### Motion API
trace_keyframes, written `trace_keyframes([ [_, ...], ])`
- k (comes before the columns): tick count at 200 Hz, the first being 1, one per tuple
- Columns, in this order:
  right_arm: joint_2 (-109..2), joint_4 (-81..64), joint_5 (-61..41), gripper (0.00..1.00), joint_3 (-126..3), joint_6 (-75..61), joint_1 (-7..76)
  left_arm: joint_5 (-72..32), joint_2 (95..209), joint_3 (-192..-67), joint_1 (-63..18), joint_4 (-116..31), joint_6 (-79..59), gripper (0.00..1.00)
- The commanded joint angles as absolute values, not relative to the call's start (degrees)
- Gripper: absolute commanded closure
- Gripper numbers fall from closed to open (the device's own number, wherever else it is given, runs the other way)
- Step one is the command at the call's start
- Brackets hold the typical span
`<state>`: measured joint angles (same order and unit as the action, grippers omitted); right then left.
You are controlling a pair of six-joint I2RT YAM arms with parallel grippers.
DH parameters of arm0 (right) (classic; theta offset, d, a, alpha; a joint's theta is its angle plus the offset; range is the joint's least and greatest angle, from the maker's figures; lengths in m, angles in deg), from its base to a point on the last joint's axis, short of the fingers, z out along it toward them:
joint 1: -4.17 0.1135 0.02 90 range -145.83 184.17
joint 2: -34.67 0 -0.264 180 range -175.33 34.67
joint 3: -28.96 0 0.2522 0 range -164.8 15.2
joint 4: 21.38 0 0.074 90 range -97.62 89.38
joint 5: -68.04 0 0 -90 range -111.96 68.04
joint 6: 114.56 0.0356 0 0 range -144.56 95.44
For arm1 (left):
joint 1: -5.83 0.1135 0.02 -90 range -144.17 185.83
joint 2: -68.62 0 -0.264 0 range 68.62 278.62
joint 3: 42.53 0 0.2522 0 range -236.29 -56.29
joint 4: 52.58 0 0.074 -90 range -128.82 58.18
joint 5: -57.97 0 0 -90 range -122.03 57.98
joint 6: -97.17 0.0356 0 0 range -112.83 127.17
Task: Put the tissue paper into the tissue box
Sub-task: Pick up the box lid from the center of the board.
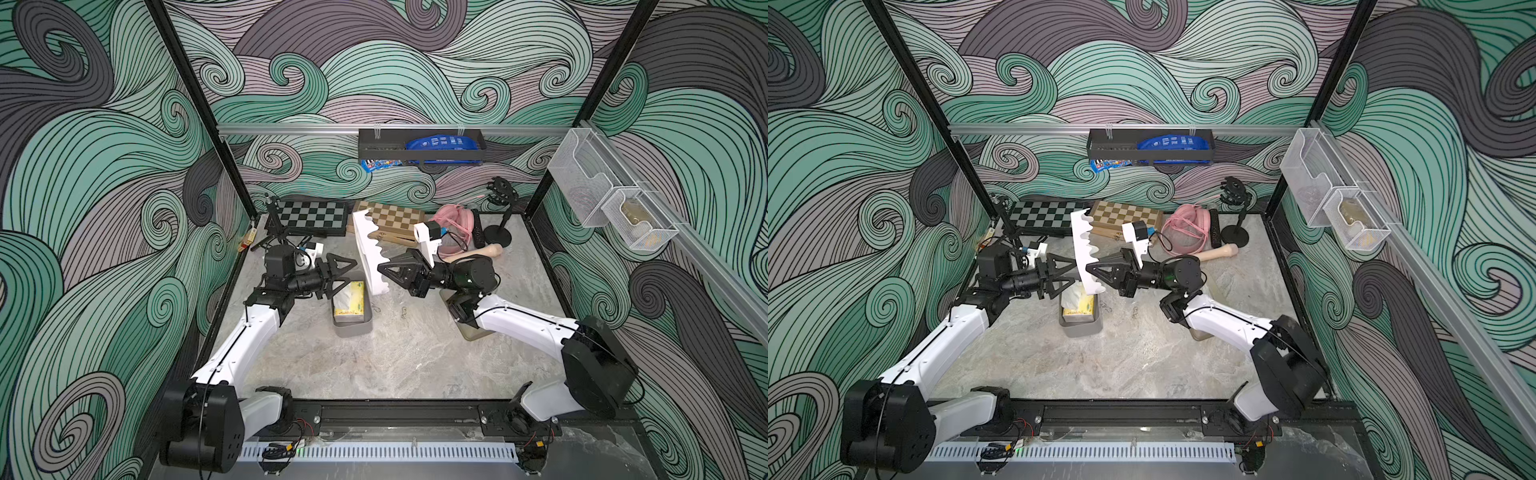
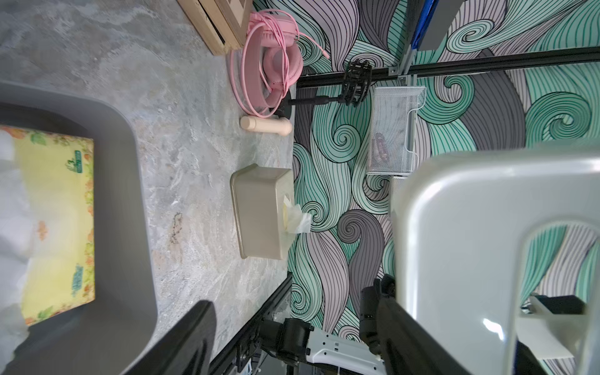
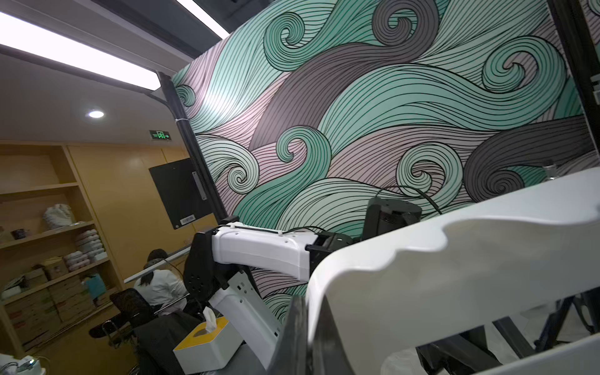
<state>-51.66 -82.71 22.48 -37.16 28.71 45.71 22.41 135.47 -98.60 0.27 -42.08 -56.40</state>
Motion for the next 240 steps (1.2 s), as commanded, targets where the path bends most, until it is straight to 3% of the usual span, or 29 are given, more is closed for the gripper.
trace_keyframes([
  [1, -54.32, -92.07, 23.36, 1.0, -38.35, 33.19, 46.77, 26.07, 134.29, -96.96, -0.14, -51.34, -64.42, 0.19],
  [101, -57.14, -87.93, 21.21, 1.0, -37.24, 29.62, 46.1, 25.3, 131.64, -95.4, -0.41, -49.9, -67.17, 0.19],
  [175, -59.28, -92.84, 19.49, 1.0, -34.9, 33.2, 45.63, 23.97, 131.46, -99.34, -0.7, -46.11, -65.32, 0.18],
  [240, -64.08, -101.06, 18.48, 1.0, -38.04, 39.65, 47.28, 24.05, 131.72, -95.41, -1.03, -53.77, -69.67, 0.18],
])
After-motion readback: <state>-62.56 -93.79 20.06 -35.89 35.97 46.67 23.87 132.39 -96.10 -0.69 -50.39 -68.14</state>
